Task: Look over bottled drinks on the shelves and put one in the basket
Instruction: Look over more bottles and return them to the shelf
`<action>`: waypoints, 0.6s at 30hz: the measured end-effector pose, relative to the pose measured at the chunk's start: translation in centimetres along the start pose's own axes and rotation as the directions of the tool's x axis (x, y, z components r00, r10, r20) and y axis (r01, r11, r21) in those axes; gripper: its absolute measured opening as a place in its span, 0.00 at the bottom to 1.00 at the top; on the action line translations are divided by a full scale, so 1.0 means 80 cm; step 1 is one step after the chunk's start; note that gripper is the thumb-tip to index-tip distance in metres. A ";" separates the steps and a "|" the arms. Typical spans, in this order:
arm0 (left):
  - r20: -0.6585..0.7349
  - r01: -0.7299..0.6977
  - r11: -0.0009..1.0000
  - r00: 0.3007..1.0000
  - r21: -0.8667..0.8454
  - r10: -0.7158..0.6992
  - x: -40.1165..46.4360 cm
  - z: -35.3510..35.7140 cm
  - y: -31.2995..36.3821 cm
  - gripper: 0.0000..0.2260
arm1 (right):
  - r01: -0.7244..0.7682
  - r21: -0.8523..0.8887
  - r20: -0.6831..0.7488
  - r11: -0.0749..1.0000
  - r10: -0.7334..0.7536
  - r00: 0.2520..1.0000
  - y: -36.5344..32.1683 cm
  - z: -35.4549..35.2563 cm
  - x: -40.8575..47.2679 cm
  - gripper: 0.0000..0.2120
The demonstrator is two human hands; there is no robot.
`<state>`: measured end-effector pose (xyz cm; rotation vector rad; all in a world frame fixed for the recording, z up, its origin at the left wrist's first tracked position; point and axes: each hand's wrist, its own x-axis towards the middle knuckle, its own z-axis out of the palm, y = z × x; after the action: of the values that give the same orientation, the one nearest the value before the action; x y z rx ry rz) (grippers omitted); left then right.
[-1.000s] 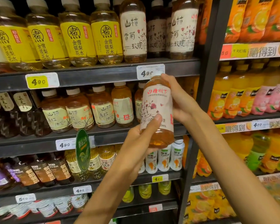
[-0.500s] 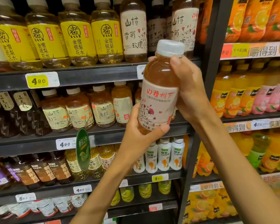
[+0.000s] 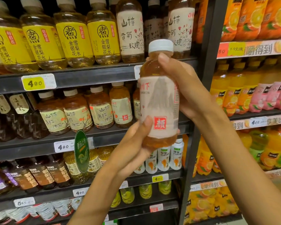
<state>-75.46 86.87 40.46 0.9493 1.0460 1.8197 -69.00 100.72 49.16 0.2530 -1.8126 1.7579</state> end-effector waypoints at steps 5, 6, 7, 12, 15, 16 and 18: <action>-0.110 -0.100 0.974 0.986 0.205 0.124 0.004 0.005 0.003 0.26 | 0.025 -0.049 -0.170 0.998 -0.033 0.985 0.002 0.010 0.001 0.09; -0.121 -0.107 0.963 0.983 0.247 0.140 0.006 0.008 0.002 0.28 | 0.027 -0.071 -0.182 0.997 -0.039 0.982 0.001 0.012 0.002 0.10; -0.131 -0.117 0.957 0.979 0.267 0.156 0.008 0.010 0.001 0.30 | 0.025 -0.094 -0.180 0.995 -0.041 0.983 0.001 0.013 0.003 0.12; -0.071 -0.090 0.992 0.994 -0.084 0.084 0.013 0.009 0.008 0.30 | -0.051 0.052 -0.054 0.997 0.054 0.997 -0.002 0.000 0.010 0.19; 0.113 0.085 0.934 0.992 -0.346 -0.049 0.016 0.008 0.011 0.34 | -0.163 0.247 0.017 0.955 0.164 0.986 0.005 -0.006 0.017 0.22; 0.150 0.129 0.919 0.986 -0.372 -0.078 0.019 0.009 0.009 0.34 | -0.190 0.289 0.050 0.938 0.183 0.982 0.006 -0.005 0.019 0.23; 0.163 0.154 0.913 0.982 -0.379 -0.098 0.022 0.009 0.005 0.35 | -0.190 0.312 0.049 0.931 0.184 0.982 0.008 -0.005 0.022 0.21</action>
<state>-75.64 88.52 41.44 0.7356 0.6082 1.7384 -70.61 101.63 49.53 0.2286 -1.6045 2.1887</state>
